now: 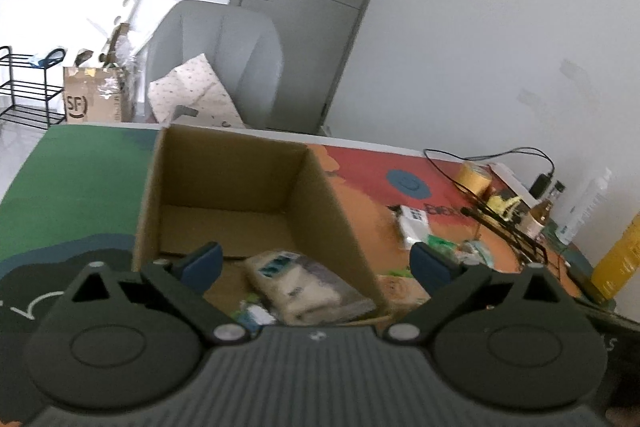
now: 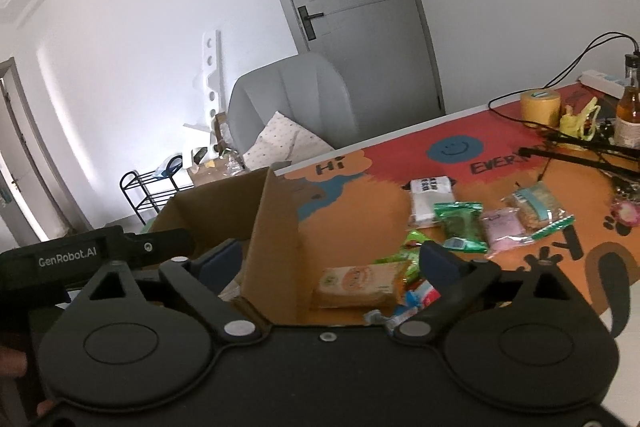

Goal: Organize snacks
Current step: 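Withdraw both open tools from the box toward the remaining snacks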

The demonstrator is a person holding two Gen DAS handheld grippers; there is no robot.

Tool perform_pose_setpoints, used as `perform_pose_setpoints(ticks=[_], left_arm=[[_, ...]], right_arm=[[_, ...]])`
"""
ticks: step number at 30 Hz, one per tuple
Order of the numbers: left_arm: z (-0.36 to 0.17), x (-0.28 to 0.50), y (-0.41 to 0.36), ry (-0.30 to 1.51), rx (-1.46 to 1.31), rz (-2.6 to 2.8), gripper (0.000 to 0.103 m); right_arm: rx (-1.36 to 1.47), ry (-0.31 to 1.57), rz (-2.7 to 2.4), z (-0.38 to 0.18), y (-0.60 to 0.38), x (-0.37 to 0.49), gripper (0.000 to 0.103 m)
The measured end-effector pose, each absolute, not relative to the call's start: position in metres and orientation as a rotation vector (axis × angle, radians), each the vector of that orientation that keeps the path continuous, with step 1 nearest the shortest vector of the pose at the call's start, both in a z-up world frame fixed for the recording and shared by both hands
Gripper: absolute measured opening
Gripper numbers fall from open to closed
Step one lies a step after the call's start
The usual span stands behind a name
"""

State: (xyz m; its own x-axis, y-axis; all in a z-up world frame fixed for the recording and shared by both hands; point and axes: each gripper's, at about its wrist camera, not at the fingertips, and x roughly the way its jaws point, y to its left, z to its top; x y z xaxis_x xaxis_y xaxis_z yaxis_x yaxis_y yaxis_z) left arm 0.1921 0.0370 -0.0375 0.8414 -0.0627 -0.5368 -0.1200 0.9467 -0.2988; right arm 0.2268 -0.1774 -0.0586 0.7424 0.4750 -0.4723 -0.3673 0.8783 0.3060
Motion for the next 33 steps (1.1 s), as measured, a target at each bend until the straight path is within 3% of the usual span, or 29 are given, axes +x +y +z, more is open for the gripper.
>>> perform_pose_setpoints(ticks=[26,33], left_arm=[[-0.04,0.207,-0.043,0.579,-0.269,-0.094,0.096],[-0.055,0.219,-0.068,0.629,-0.254,-0.136,0.086]], right_arm=[[0.265,0.629,0.36,-0.087,-0.261,0.236,0.099],[0.265,0.655,0.368,-0.096,-0.273,0.243,0.087]])
